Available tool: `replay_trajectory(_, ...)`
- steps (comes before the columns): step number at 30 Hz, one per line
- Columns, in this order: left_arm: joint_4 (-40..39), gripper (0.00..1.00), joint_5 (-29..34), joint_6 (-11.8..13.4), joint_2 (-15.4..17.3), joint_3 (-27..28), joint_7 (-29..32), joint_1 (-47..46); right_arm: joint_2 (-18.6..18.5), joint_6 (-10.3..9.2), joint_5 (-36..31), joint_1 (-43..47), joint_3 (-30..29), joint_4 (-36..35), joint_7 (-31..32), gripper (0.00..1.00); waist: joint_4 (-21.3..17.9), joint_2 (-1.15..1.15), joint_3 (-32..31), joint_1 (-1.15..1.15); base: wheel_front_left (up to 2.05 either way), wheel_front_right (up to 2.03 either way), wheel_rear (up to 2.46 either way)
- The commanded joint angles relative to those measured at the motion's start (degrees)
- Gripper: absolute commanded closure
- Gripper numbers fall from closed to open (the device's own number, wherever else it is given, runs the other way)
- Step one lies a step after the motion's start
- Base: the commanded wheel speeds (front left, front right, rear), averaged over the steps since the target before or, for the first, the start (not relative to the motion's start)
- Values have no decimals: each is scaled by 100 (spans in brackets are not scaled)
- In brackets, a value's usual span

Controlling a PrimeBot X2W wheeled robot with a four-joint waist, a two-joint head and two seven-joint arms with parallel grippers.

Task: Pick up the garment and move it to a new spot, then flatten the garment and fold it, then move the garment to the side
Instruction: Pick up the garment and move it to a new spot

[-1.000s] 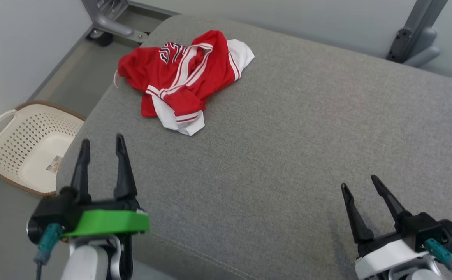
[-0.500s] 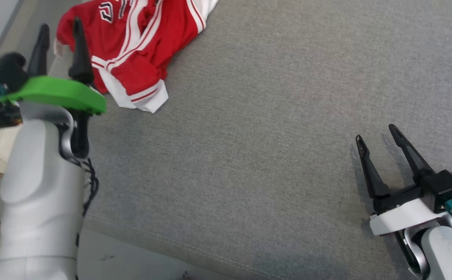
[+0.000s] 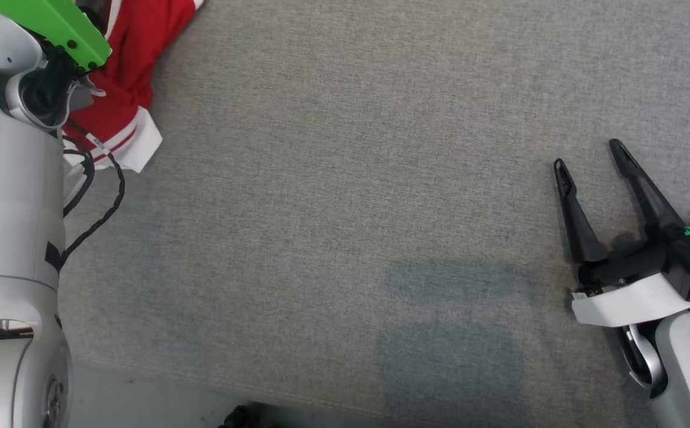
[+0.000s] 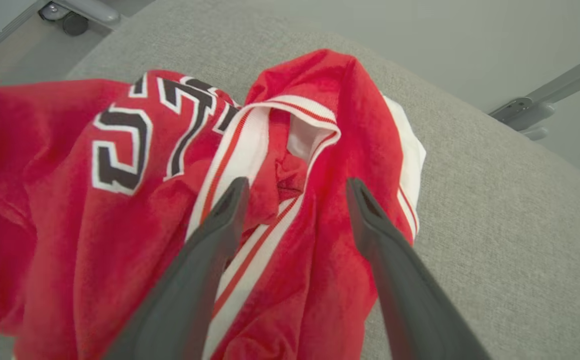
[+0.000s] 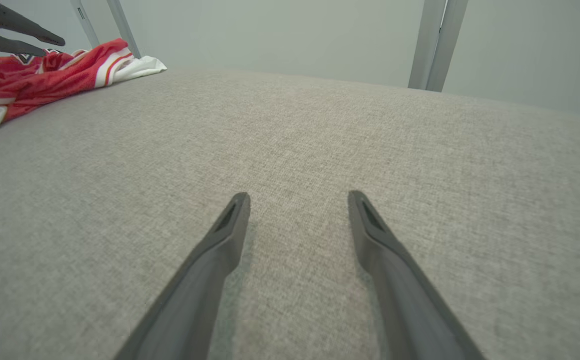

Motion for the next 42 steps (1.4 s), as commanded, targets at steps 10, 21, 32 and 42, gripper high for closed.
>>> replay_trajectory(10,835,0,227,-7,224,-519,226,-135,-105,-18,68,-175,-72,180,38,0,-346,0,439,-1,0,0,0)
replay_trajectory(21,870,100,-80,-14,46,-798,-331,267,-67,-18,58,-191,-111,254,44,0,-319,0,407,-1,0,0,0)
replay_trajectory(32,69,100,-664,-20,371,-973,-1929,489,306,-10,177,-94,111,356,9,0,-462,0,-626,-1,0,0,0)
replay_trajectory(42,-1026,100,-1815,-21,449,-1286,-1343,1045,881,-10,331,417,70,544,8,0,-1033,0,-2114,-1,0,0,0)
